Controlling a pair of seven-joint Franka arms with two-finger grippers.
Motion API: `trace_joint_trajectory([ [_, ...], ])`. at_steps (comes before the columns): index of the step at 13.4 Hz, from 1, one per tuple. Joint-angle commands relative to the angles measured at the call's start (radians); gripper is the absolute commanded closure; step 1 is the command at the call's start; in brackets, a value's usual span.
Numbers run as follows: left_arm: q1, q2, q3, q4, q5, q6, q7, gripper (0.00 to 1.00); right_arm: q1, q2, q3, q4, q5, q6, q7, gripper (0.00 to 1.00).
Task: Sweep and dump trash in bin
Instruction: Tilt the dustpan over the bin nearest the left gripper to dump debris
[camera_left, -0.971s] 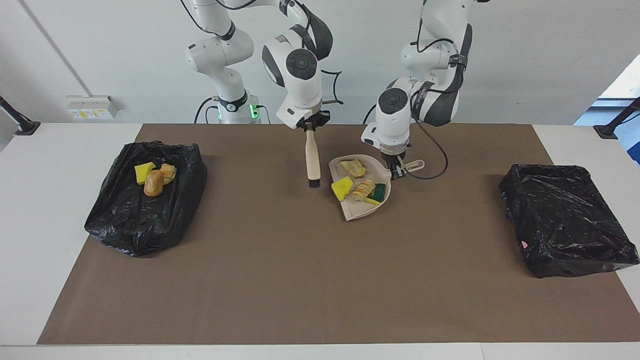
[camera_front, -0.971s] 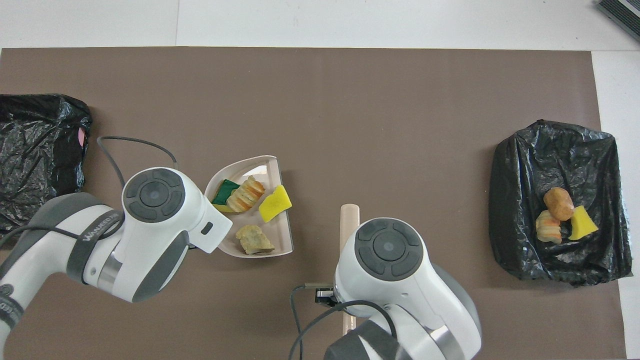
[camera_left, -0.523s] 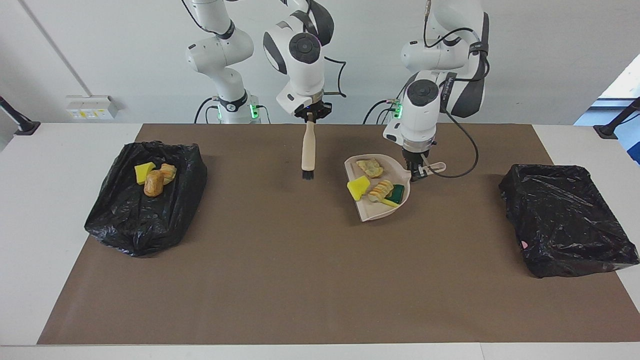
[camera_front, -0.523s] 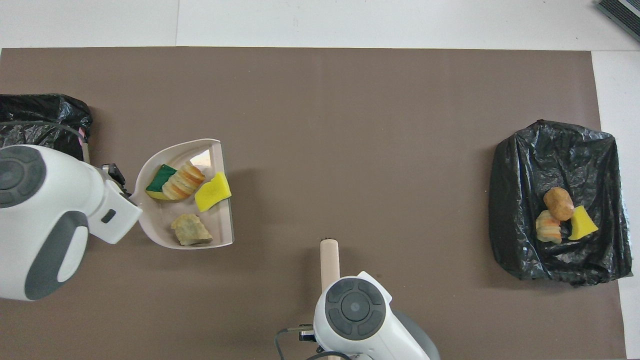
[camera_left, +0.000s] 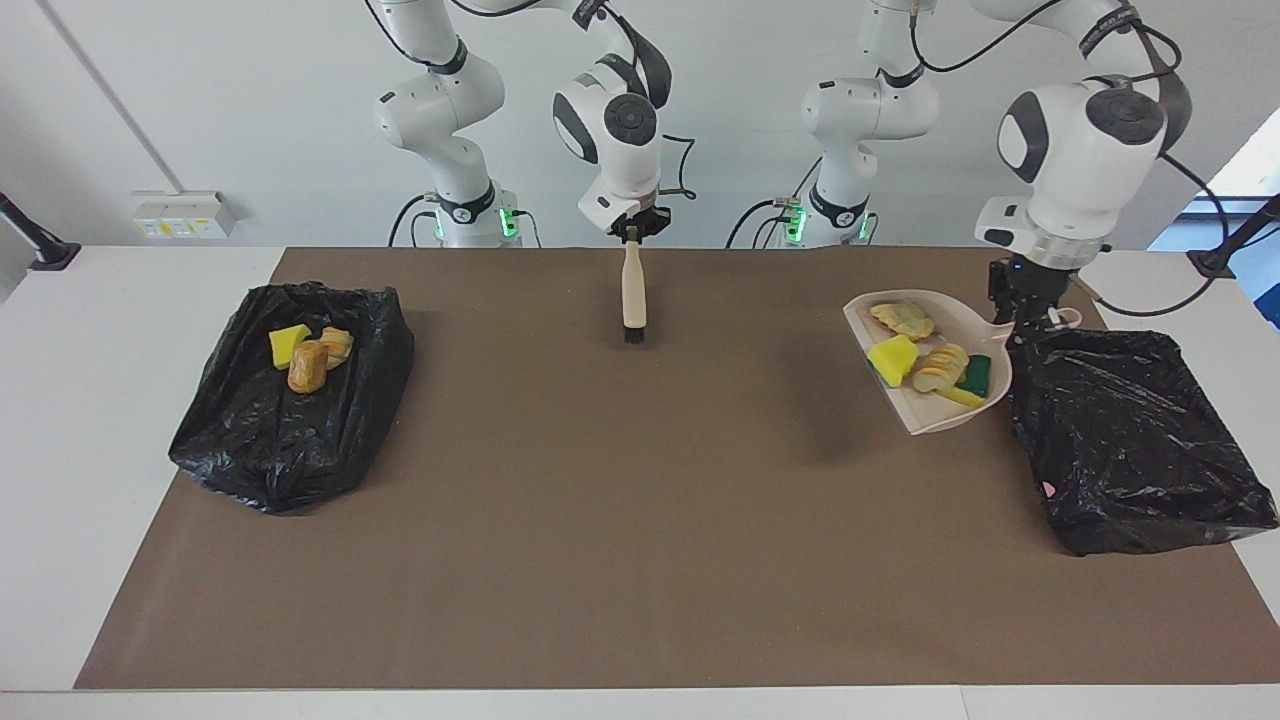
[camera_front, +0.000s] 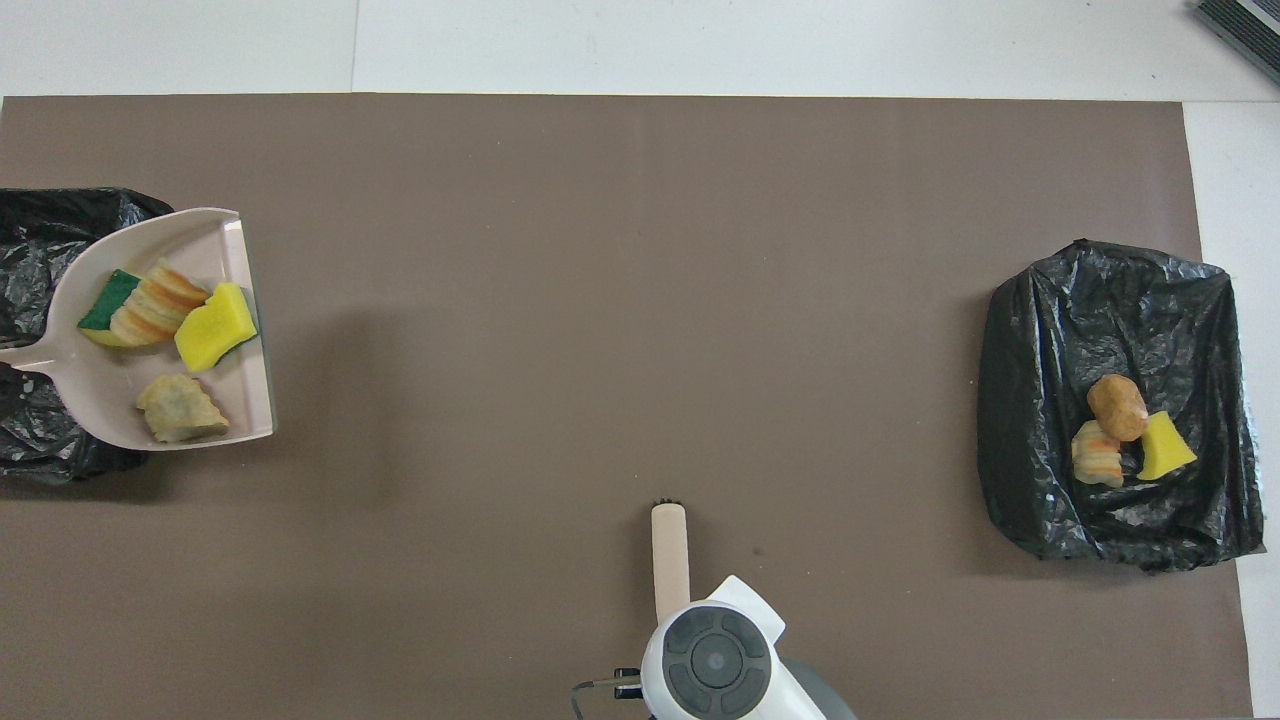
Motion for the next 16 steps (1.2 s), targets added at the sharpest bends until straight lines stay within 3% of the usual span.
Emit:
trace_joint_trajectory([
  [1,-0.024,0.123,0.105,0.203,-0.018,-0.072,0.1,1.0,0.012,-0.026,-0.001,-0.042,0.018,0.029,0.011,1.0],
  [4,-0.013,0.191,0.19,0.266,-0.007,-0.019,0.187,1.0,0.001,0.01,-0.001,-0.042,0.03,0.058,0.008,1.0],
  [6,0.048,0.234,0.191,0.296,0.025,0.044,0.236,1.0,0.001,0.015,-0.001,-0.038,0.033,0.061,-0.008,1.0],
  [9,0.052,0.261,0.193,0.288,0.144,0.133,0.238,1.0,-0.001,0.056,-0.003,0.027,0.019,0.058,-0.027,1.0],
  [13,0.053,0.292,0.193,0.212,0.388,0.317,0.208,1.0,-0.03,0.067,-0.003,0.021,0.018,0.078,-0.068,1.0],
  [16,0.036,0.295,0.187,0.205,0.561,0.31,0.143,1.0,-0.033,0.07,-0.003,0.017,0.018,0.077,-0.068,1.0],
])
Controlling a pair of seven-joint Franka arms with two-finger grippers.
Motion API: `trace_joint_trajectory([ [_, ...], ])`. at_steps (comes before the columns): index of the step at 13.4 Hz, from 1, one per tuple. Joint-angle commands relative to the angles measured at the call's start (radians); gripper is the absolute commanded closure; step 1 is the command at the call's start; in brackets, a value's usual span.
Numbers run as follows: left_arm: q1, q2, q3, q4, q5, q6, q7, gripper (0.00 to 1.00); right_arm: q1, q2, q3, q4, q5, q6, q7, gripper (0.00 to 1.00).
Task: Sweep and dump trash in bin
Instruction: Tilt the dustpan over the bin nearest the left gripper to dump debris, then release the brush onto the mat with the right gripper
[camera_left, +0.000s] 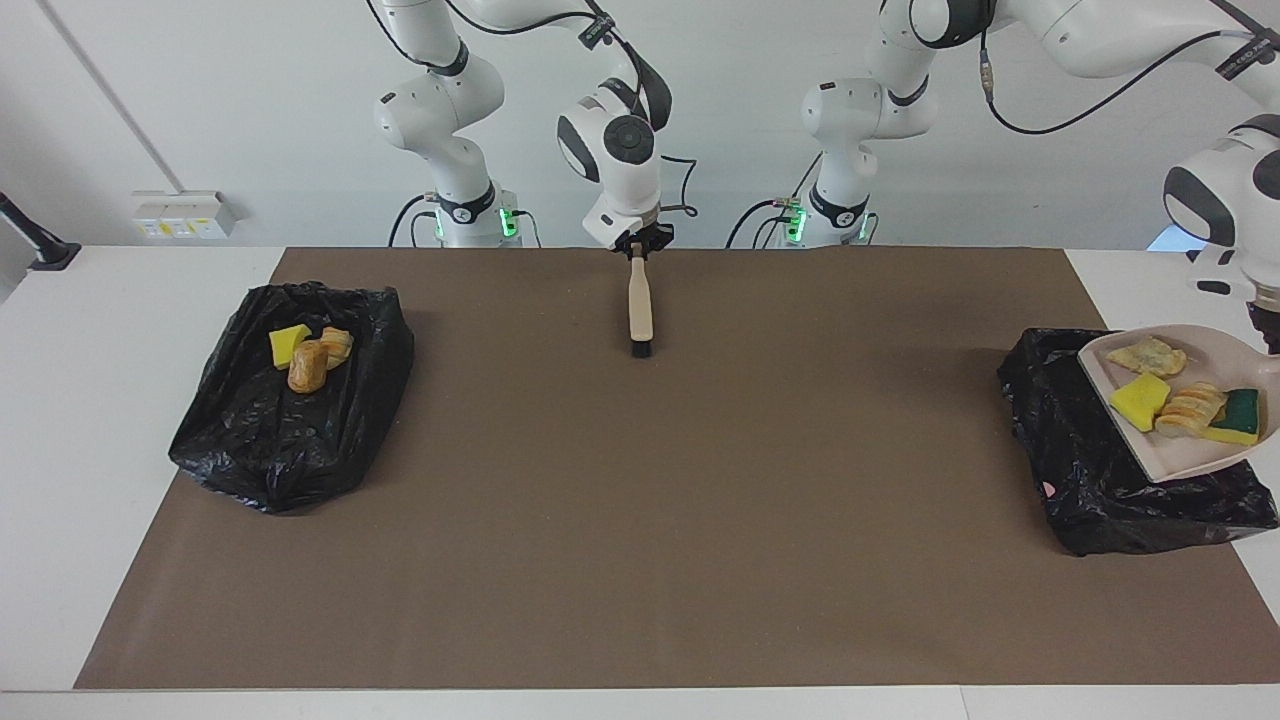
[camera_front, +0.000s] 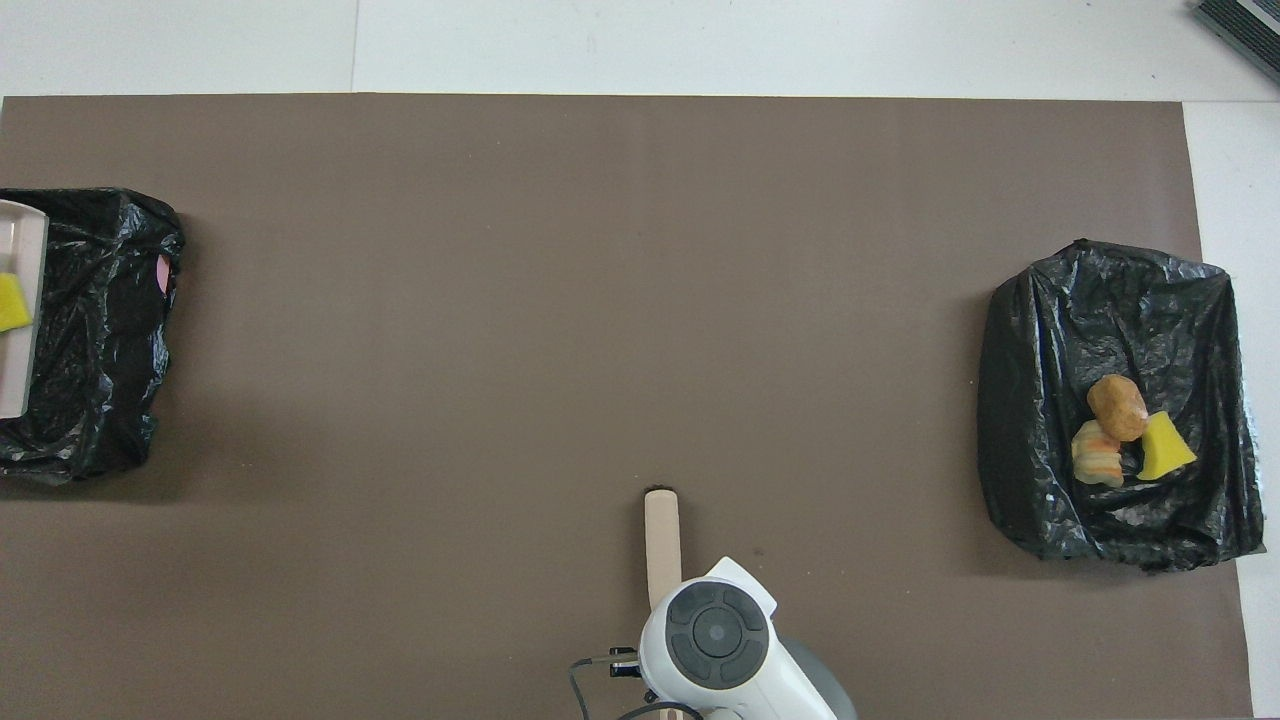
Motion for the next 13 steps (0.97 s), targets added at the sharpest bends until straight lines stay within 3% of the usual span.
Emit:
trace_joint_trajectory([
  [1,-0.017,-0.023,-0.002,-0.027,0.153,0.018,-0.058,1.0,-0.013,0.013,0.003,0.003,0.0,0.009,-0.028,1.0],
  [2,-0.017,-0.025,-0.002,-0.029,0.201,0.01,-0.066,1.0,-0.016,0.015,0.003,0.004,0.002,0.01,-0.031,0.94],
  [3,-0.017,-0.028,-0.002,-0.027,0.241,-0.011,-0.078,1.0,-0.016,0.017,0.003,0.004,0.0,0.013,-0.035,0.39],
  [4,-0.017,-0.029,-0.005,-0.027,0.268,-0.028,-0.089,1.0,-0.016,0.018,0.002,0.009,0.0,0.012,-0.053,0.0],
  [6,-0.017,-0.035,-0.03,-0.026,0.343,-0.085,-0.127,1.0,-0.024,0.039,-0.003,0.035,-0.005,0.012,-0.089,0.0],
  [10,-0.015,-0.048,-0.112,-0.008,0.575,-0.262,-0.238,1.0,-0.126,0.131,-0.003,0.184,-0.104,0.012,-0.092,0.0],
  [13,-0.014,-0.054,-0.149,0.044,0.609,-0.345,-0.234,1.0,-0.2,0.182,-0.004,0.279,-0.216,0.015,-0.09,0.0],
])
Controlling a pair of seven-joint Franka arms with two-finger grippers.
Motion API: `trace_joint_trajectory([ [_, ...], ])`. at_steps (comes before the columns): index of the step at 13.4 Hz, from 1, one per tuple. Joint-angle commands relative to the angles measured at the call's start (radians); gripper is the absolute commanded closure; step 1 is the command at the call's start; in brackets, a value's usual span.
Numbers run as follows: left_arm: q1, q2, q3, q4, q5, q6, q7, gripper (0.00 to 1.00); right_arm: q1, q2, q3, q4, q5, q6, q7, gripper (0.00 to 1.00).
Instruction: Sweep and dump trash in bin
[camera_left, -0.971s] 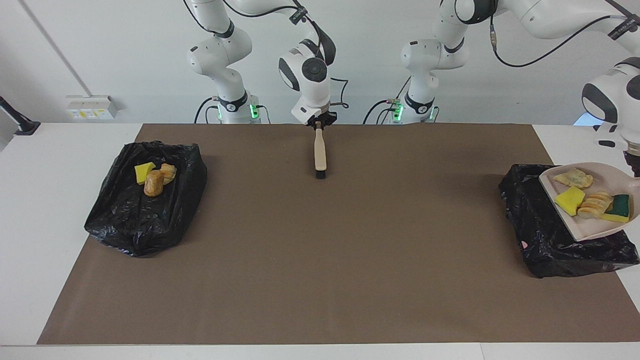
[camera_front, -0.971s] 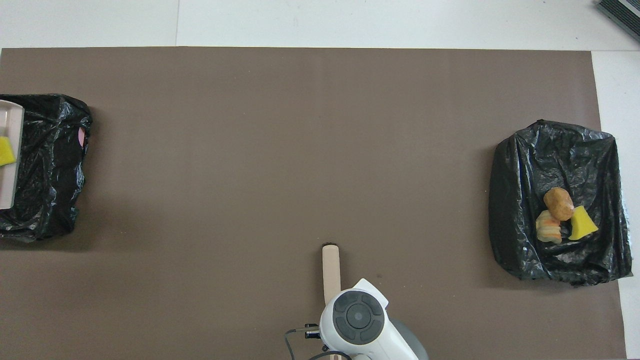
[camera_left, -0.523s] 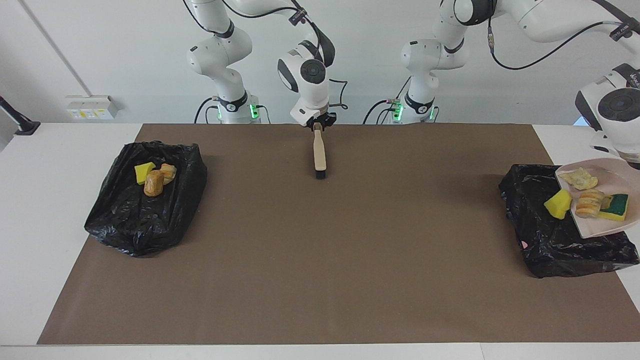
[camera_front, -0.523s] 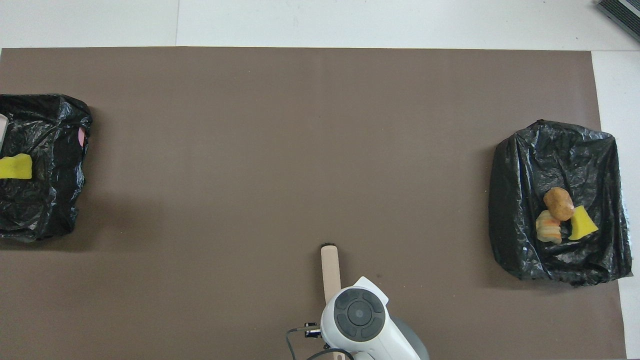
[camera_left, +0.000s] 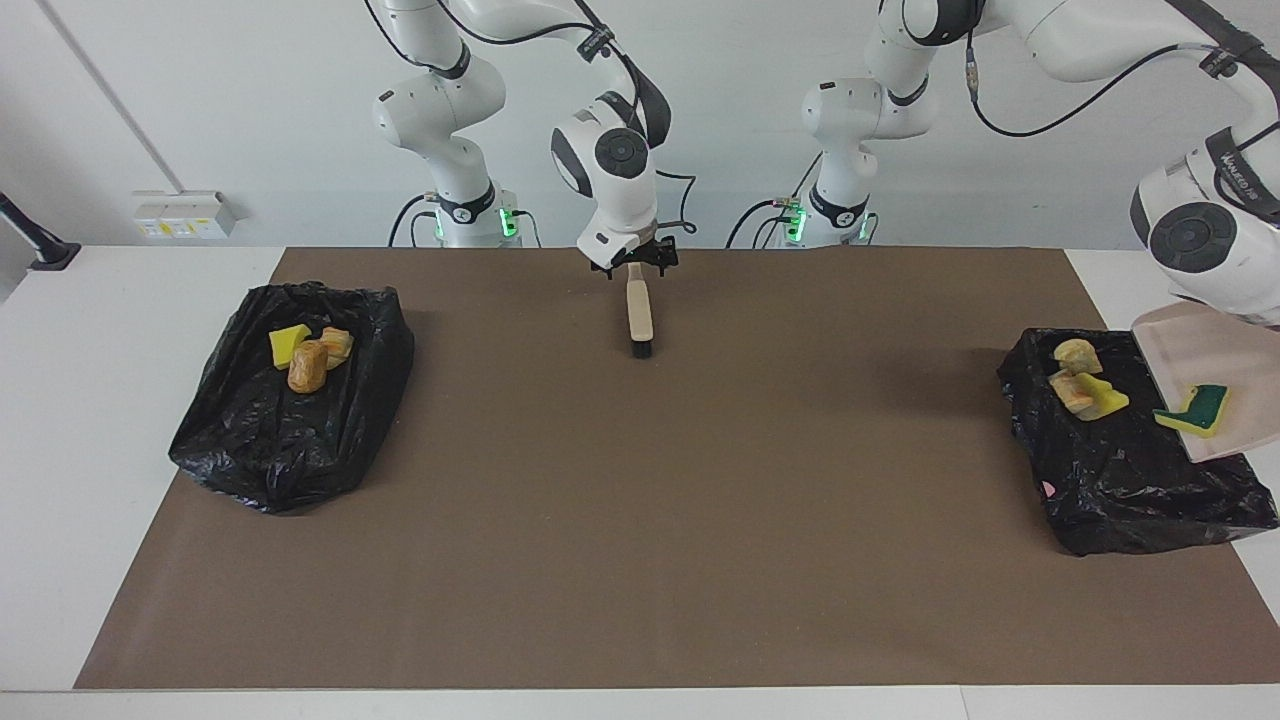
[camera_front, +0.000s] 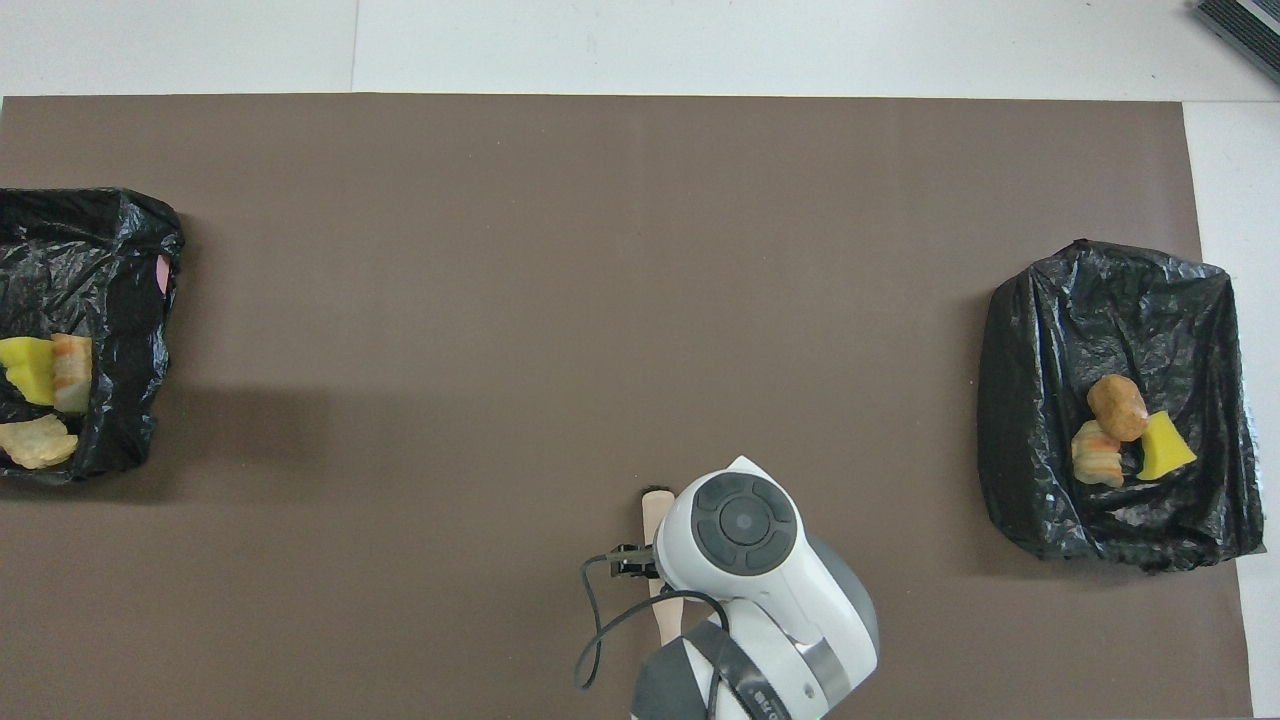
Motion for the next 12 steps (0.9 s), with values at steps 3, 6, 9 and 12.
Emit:
trace_joint_trajectory([
  [3,0.005,-0.021,-0.034,0.056,0.057,-0.09,-0.004,1.0,-0.149,0.062,0.004,0.14,-0.153,0.01,-0.067,0.0],
  [6,0.012,-0.052,-0.097,0.095,0.036,-0.152,-0.009,1.0,-0.256,0.05,0.003,0.151,-0.253,0.02,-0.12,0.0],
  [9,0.01,-0.059,-0.134,0.092,-0.082,-0.166,-0.012,1.0,-0.333,0.03,0.001,0.213,-0.301,-0.006,-0.131,0.0],
  [12,0.012,-0.061,-0.204,0.092,-0.22,-0.233,-0.088,1.0,-0.37,-0.002,0.0,0.272,-0.304,-0.096,-0.166,0.0],
])
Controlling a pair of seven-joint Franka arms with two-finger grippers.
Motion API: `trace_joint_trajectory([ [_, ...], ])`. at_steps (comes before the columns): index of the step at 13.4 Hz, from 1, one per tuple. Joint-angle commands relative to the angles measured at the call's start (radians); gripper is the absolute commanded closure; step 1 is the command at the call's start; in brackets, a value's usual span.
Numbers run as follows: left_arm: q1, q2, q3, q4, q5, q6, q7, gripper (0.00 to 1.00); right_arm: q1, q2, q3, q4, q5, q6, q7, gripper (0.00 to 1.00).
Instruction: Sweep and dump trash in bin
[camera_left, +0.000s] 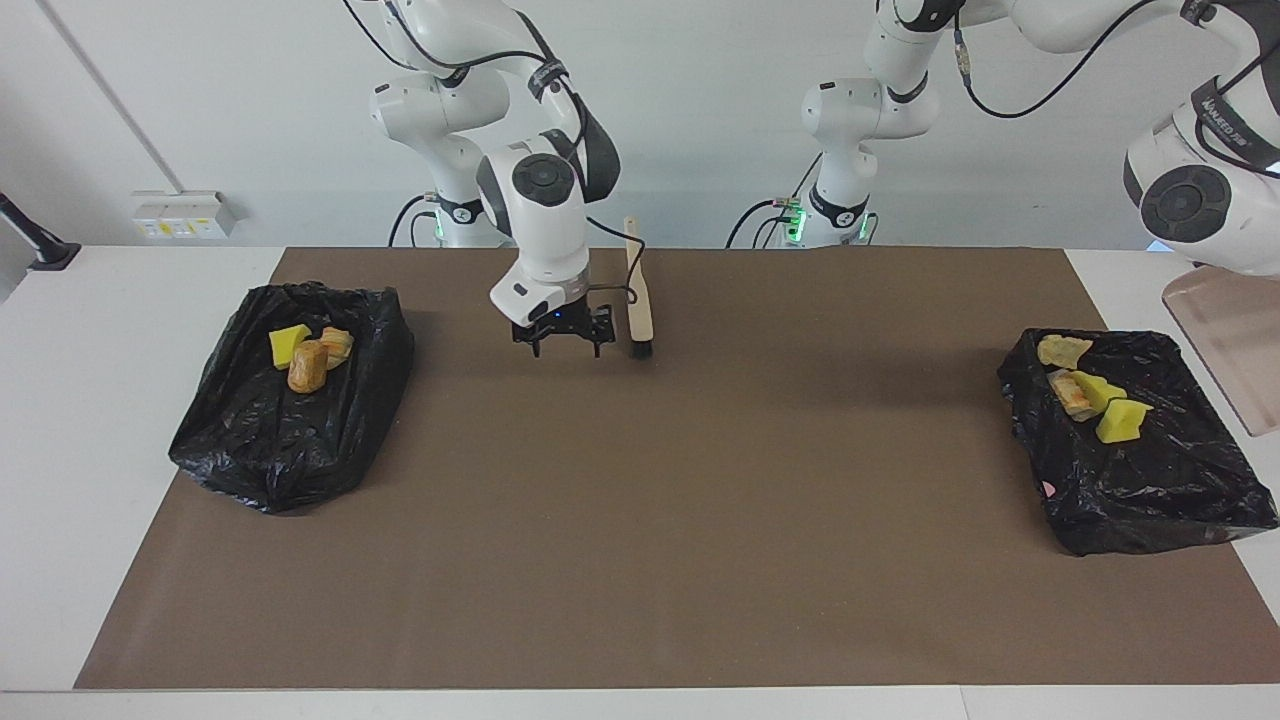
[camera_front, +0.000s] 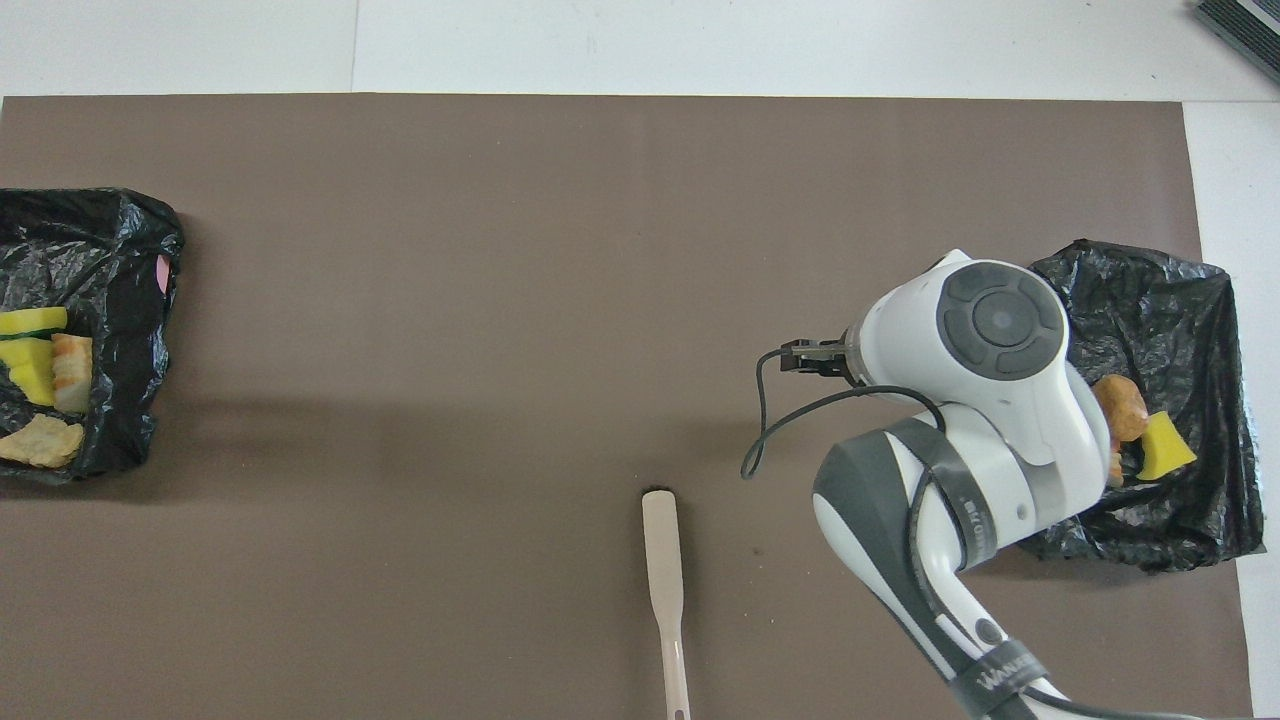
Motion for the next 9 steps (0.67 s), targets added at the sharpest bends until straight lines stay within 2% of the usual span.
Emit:
trace_joint_trajectory([
  [1,0.006,-0.01,-0.067,-0.003,-0.128,-0.092,-0.092,1.0,-0.033,-0.054,0.009,0.045,-0.018,-0.082,-0.034,0.0],
  [4,0.006,-0.018,-0.194,-0.013,-0.251,-0.234,-0.274,1.0,-0.092,-0.117,0.009,0.097,-0.015,-0.168,-0.082,0.0],
  [9,0.006,-0.005,-0.36,-0.013,-0.423,-0.348,-0.582,1.0,-0.125,-0.139,-0.011,0.241,-0.015,-0.341,-0.087,0.0],
])
